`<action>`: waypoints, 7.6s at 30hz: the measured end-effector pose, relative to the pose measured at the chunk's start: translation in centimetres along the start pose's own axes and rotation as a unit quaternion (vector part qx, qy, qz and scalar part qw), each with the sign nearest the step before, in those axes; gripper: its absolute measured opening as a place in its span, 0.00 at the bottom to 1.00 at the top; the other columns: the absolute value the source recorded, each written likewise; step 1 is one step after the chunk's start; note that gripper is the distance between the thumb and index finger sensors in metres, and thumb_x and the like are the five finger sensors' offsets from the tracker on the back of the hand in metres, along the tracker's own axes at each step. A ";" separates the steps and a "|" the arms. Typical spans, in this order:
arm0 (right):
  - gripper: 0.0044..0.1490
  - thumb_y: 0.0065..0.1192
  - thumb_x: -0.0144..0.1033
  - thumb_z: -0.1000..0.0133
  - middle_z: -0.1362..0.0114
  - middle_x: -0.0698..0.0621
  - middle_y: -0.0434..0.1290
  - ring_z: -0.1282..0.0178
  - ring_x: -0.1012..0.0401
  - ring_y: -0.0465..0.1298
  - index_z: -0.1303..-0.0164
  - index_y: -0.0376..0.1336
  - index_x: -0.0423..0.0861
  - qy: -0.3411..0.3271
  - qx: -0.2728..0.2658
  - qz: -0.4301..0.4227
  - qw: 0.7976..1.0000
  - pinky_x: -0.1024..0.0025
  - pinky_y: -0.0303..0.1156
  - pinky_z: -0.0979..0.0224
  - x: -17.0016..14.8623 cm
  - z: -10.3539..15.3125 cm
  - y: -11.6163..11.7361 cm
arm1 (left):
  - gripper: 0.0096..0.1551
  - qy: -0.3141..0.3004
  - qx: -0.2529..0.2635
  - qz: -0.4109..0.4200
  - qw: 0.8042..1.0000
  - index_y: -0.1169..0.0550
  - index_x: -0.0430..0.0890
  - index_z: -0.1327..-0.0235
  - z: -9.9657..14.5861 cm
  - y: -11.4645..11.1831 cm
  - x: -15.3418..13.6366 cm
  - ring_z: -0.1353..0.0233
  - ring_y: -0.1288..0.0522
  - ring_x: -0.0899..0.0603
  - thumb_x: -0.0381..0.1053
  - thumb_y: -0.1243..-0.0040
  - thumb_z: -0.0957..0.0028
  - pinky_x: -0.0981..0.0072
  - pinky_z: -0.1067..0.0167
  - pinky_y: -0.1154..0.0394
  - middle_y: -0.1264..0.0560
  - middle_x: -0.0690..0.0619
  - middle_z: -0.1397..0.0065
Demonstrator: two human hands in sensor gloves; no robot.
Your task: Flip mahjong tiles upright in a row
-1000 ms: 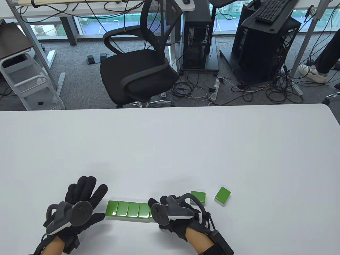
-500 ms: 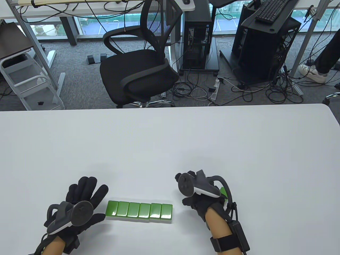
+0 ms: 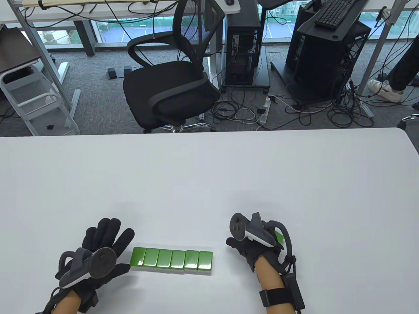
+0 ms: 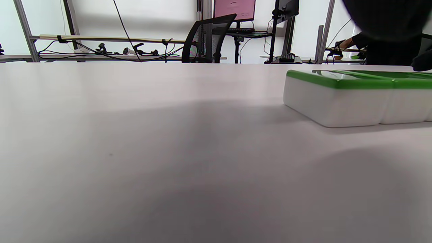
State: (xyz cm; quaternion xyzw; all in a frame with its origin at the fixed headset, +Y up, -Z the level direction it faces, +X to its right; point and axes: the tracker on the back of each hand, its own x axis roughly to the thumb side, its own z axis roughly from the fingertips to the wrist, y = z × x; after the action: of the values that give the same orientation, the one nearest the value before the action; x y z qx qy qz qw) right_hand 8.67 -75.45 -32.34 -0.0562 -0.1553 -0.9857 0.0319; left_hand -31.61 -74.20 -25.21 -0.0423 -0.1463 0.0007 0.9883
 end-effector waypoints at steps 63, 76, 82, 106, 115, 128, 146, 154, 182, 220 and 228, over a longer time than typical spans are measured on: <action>0.58 0.66 0.49 0.52 0.15 0.40 0.38 0.20 0.32 0.44 0.21 0.35 0.55 -0.176 -0.031 -0.013 0.984 0.26 0.45 0.23 3.9 5.3 -3.2 | 0.56 -0.003 -0.006 -0.005 1.000 0.59 0.73 0.30 -0.1 0.0 0.2 0.13 0.71 0.44 0.73 0.43 0.67 0.39 0.17 0.62 0.73 0.62 0.19; 0.57 0.66 0.46 0.51 0.15 0.40 0.33 0.21 0.30 0.43 0.23 0.34 0.60 -0.026 0.037 0.022 0.999 0.27 0.47 0.23 -3.8 3.1 -0.2 | 0.56 -0.004 -0.010 -0.010 1.000 0.59 0.73 0.30 -0.1 -0.1 0.3 0.13 0.70 0.44 0.73 0.43 0.66 0.39 0.17 0.62 0.73 0.62 0.19; 0.54 0.63 0.46 0.49 0.16 0.39 0.33 0.21 0.30 0.45 0.23 0.34 0.58 0.020 0.056 -0.014 0.998 0.29 0.49 0.23 -6.4 2.4 1.8 | 0.56 -0.001 -0.014 -0.008 1.000 0.59 0.73 0.30 -0.1 -0.2 0.3 0.13 0.70 0.44 0.73 0.43 0.66 0.38 0.17 0.62 0.73 0.62 0.19; 0.50 0.66 0.42 0.51 0.20 0.39 0.58 0.27 0.36 0.62 0.23 0.44 0.55 -0.041 -0.022 0.009 0.999 0.38 0.62 0.26 -4.6 3.1 2.2 | 0.56 -0.002 -0.017 -0.009 1.000 0.59 0.73 0.30 -0.2 -0.2 0.3 0.13 0.70 0.44 0.73 0.43 0.67 0.38 0.17 0.62 0.73 0.62 0.19; 0.53 0.68 0.42 0.53 0.20 0.41 0.59 0.26 0.37 0.63 0.23 0.42 0.56 -0.156 -0.050 0.008 0.986 0.39 0.63 0.25 -0.3 5.3 1.3 | 0.56 -0.002 -0.021 -0.011 1.000 0.59 0.73 0.30 -0.2 -0.3 0.4 0.13 0.70 0.44 0.73 0.43 0.67 0.38 0.17 0.62 0.73 0.62 0.19; 0.56 0.68 0.44 0.54 0.20 0.42 0.59 0.26 0.38 0.64 0.22 0.39 0.56 -0.226 -0.049 0.038 0.972 0.40 0.64 0.25 3.7 6.8 2.2 | 0.56 -0.006 -0.022 -0.014 1.000 0.59 0.72 0.30 -0.3 -0.3 0.5 0.13 0.70 0.44 0.73 0.43 0.66 0.38 0.17 0.62 0.72 0.62 0.19; 0.55 0.61 0.53 0.51 0.17 0.41 0.51 0.25 0.36 0.56 0.22 0.36 0.57 -0.231 -0.032 -0.003 0.972 0.41 0.60 0.24 3.2 5.7 4.0 | 0.57 -0.043 -0.066 -0.037 0.996 0.59 0.72 0.30 -1.2 -2.0 2.0 0.12 0.65 0.43 0.74 0.43 0.67 0.38 0.17 0.59 0.69 0.62 0.17; 0.58 0.48 0.67 0.49 0.14 0.42 0.30 0.20 0.32 0.36 0.25 0.23 0.60 -0.234 -0.008 -0.025 0.972 0.29 0.42 0.21 5.0 4.9 4.3 | 0.60 -0.085 -0.101 0.008 0.991 0.63 0.72 0.30 -3.1 -3.1 3.6 0.12 0.67 0.42 0.78 0.46 0.68 0.37 0.17 0.60 0.70 0.61 0.17; 0.53 0.31 0.67 0.40 0.14 0.50 0.22 0.18 0.35 0.28 0.27 0.12 0.56 -0.213 0.065 0.032 0.974 0.28 0.35 0.19 6.7 4.0 5.5 | 0.54 -0.073 -0.231 0.051 0.969 0.69 0.72 0.31 -5.5 -5.5 4.9 0.12 0.74 0.43 0.80 0.56 0.58 0.37 0.18 0.70 0.71 0.67 0.16; 0.47 0.57 0.56 0.43 0.14 0.54 0.46 0.51 0.43 0.64 0.22 0.36 0.61 -0.219 -0.018 -0.047 0.974 0.87 0.74 0.46 2.4 5.4 4.4 | 0.53 -0.154 -0.138 0.039 0.978 0.53 0.71 0.29 -5.2 -3.7 2.5 0.57 0.23 0.52 0.70 0.36 0.61 0.72 0.62 0.22 0.45 0.67 0.17; 0.45 0.67 0.50 0.41 0.13 0.57 0.45 0.49 0.39 0.54 0.23 0.43 0.62 -0.237 0.036 -0.207 0.949 0.83 0.73 0.46 0.9 5.2 5.2 | 0.50 -0.170 -0.155 0.101 0.968 0.49 0.71 0.29 -4.5 -4.1 2.4 0.60 0.23 0.52 0.71 0.32 0.57 0.74 0.67 0.22 0.42 0.69 0.19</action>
State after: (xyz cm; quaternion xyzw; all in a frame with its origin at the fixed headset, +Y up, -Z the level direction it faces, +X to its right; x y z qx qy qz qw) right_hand 8.69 -78.78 -25.71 -0.2534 -0.2016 -0.9228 -0.2085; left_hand -28.07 -78.58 -28.44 -0.2092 -0.3051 0.0848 0.9252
